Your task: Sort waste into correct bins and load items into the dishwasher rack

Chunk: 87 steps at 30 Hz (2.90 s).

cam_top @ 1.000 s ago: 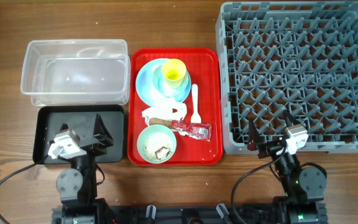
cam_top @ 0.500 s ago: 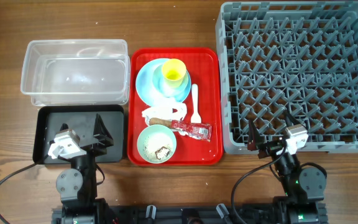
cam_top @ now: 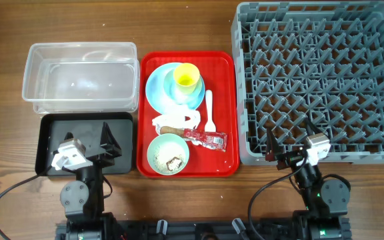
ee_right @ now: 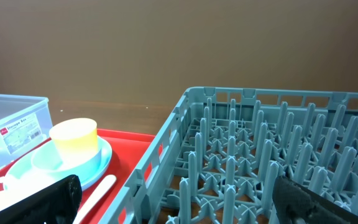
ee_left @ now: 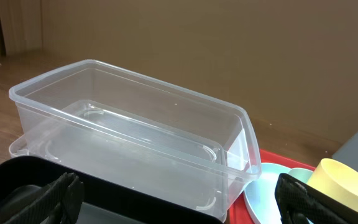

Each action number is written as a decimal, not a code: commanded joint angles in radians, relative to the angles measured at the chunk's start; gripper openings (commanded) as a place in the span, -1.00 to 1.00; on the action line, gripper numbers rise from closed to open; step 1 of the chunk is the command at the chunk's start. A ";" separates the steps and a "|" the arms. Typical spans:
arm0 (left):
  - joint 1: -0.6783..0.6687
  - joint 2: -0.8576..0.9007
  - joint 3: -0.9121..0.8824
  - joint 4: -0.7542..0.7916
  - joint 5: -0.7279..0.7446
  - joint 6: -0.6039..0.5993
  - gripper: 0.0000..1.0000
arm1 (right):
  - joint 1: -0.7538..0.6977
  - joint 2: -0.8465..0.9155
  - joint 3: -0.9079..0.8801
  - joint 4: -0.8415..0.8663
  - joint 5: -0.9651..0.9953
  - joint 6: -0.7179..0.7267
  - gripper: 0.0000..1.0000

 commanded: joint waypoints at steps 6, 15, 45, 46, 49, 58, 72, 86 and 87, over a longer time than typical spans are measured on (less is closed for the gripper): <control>-0.005 -0.010 -0.004 0.000 0.031 0.019 1.00 | 0.001 -0.002 -0.001 0.005 0.012 0.013 0.98; -0.005 0.017 0.245 -0.212 0.292 -0.141 1.00 | 0.001 -0.002 -0.001 0.005 0.012 0.013 1.00; -0.708 1.196 1.059 -0.955 0.163 -0.536 -0.30 | 0.001 -0.002 -0.001 0.005 0.012 0.013 0.99; -0.774 1.219 1.028 -0.897 0.135 -0.575 -0.23 | 0.001 -0.002 -0.001 0.005 0.012 0.013 0.99; -0.909 1.324 1.000 -0.797 0.064 -0.610 0.10 | 0.001 -0.002 -0.001 0.005 0.012 0.013 0.99; -0.944 1.438 1.000 -0.730 -0.090 -0.610 -0.04 | 0.001 -0.002 -0.001 0.005 0.012 0.013 0.99; -0.945 1.549 0.962 -0.702 -0.097 -0.618 -0.16 | 0.001 -0.002 -0.001 0.005 0.012 0.013 1.00; -0.969 1.626 0.955 -0.674 -0.097 -0.644 -0.56 | 0.001 -0.002 -0.001 0.005 0.012 0.013 0.99; -0.973 1.626 0.955 -0.672 -0.097 -0.644 -0.56 | 0.001 -0.002 -0.001 0.005 0.012 0.013 0.99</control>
